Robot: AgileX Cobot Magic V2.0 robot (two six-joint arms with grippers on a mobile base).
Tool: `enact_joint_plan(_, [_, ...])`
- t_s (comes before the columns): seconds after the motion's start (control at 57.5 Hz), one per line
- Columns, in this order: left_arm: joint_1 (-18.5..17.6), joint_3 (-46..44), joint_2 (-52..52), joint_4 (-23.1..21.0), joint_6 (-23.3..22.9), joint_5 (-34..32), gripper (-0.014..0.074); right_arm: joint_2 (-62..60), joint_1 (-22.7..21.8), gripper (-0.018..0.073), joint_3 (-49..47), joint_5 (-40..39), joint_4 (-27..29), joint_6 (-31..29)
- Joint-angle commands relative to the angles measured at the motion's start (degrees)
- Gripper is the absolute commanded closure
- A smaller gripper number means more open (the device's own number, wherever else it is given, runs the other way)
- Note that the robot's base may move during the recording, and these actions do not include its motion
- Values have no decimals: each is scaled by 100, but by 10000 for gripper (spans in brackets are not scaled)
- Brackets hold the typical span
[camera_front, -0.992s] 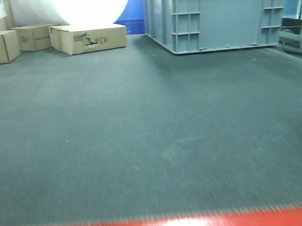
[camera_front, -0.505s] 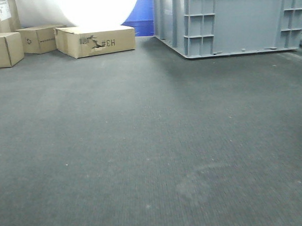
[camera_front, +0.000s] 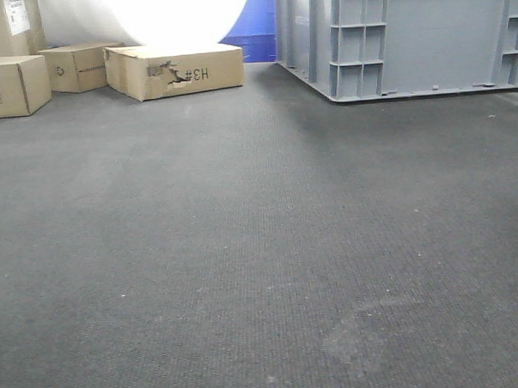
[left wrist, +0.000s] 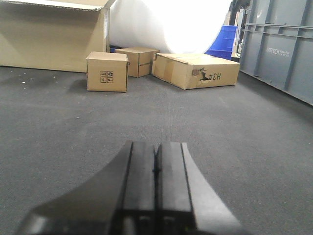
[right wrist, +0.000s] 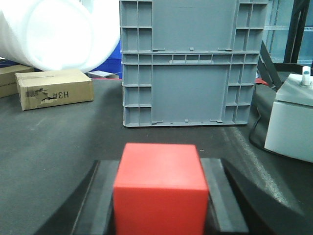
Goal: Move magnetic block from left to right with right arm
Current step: 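Stop the base in front of the grey crate and boxes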
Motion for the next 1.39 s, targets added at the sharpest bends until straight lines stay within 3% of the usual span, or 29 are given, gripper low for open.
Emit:
enact_joint_plan(0.0, [5, 44, -62, -27, 1, -495, 722, 47, -28, 319, -170, -502, -17, -32])
enact_joint_plan(0.661, [5, 44, -62, -27, 1, -495, 722, 71, -5, 319, -254, -510, -42, -37])
enact_joint_plan(0.922, [5, 44, -62, -27, 1, -495, 722, 1159, 9, 319, -1488, 1098, -37, -37])
enact_joint_plan(1.148, [5, 44, -62, -27, 1, -495, 722, 2675, 9, 319, -2156, 3031, 132, -37])
enact_joint_plan(1.253, [5, 44, -62, -27, 1, -495, 722, 3318, 99, 319, -2218, 3345, 149, -37])
enact_joint_plan(1.374, [5, 44, -62, -27, 1, -495, 722, 3938, 558, 319, -2412, 3484, 149, 220])
